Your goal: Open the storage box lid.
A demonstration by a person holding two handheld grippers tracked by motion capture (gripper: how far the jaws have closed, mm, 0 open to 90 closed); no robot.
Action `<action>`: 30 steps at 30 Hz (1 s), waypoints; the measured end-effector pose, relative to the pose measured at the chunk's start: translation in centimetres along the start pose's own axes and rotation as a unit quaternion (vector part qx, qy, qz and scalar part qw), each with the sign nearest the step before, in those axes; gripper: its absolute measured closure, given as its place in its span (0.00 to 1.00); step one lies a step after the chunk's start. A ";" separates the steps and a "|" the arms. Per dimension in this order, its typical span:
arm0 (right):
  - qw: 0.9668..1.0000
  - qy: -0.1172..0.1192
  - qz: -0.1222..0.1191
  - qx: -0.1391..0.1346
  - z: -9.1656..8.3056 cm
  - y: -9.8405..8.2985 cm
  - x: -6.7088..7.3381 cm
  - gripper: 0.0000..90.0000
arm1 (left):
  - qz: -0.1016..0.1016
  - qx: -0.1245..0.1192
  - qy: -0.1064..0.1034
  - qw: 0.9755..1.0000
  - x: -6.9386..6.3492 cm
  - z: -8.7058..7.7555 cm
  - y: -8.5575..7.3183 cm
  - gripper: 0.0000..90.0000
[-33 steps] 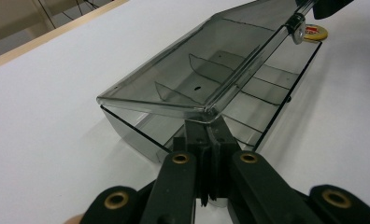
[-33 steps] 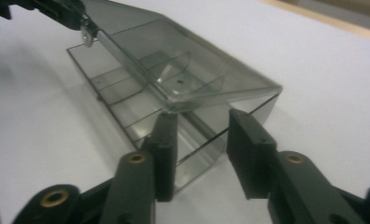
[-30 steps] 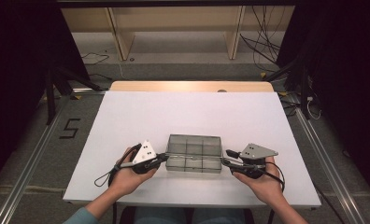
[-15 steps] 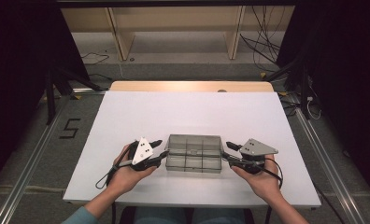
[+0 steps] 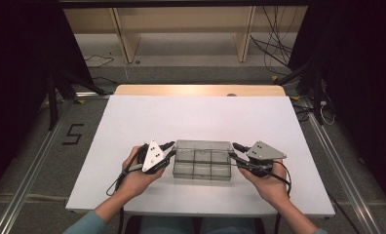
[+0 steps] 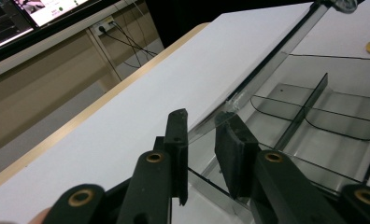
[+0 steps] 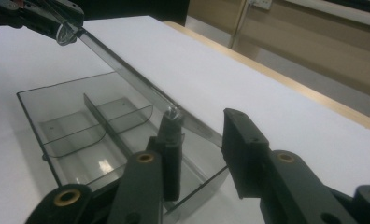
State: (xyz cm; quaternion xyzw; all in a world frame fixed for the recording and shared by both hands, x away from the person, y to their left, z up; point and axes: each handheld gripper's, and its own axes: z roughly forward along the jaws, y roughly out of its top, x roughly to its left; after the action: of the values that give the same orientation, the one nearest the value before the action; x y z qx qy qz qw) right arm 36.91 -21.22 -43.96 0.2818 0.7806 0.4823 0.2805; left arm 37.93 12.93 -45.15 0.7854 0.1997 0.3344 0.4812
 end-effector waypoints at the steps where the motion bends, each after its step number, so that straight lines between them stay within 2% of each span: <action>1: 1.000 0.000 0.000 0.000 0.0 0.0 0.0 0.77 | 0.001 -0.002 0.001 1.000 0.0 0.1 0.0 0.84; 9: 1.000 -0.015 -0.007 -0.013 0.4 0.5 -0.3 0.83 | 0.000 -0.008 0.013 1.000 0.5 0.6 0.4 0.88; 16: 1.000 -0.020 -0.008 -0.019 0.7 0.8 -0.6 0.84 | -0.003 -0.011 0.016 1.000 0.9 0.9 0.7 0.88; 24: 0.999 -0.026 -0.005 -0.023 1.1 1.1 -1.0 0.84 | -0.019 -0.013 0.016 1.000 1.4 1.3 0.9 0.88; 30: 0.999 -0.031 -0.004 -0.025 1.4 1.3 -1.2 0.84 | -0.022 -0.013 0.017 1.000 1.6 1.6 1.1 0.88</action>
State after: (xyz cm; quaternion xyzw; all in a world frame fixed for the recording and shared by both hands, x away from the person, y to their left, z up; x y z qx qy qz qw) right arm 38.93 -20.79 -43.12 0.2859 0.7602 0.4918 0.3138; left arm 40.15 12.48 -44.14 0.7682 0.2210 0.3397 0.4955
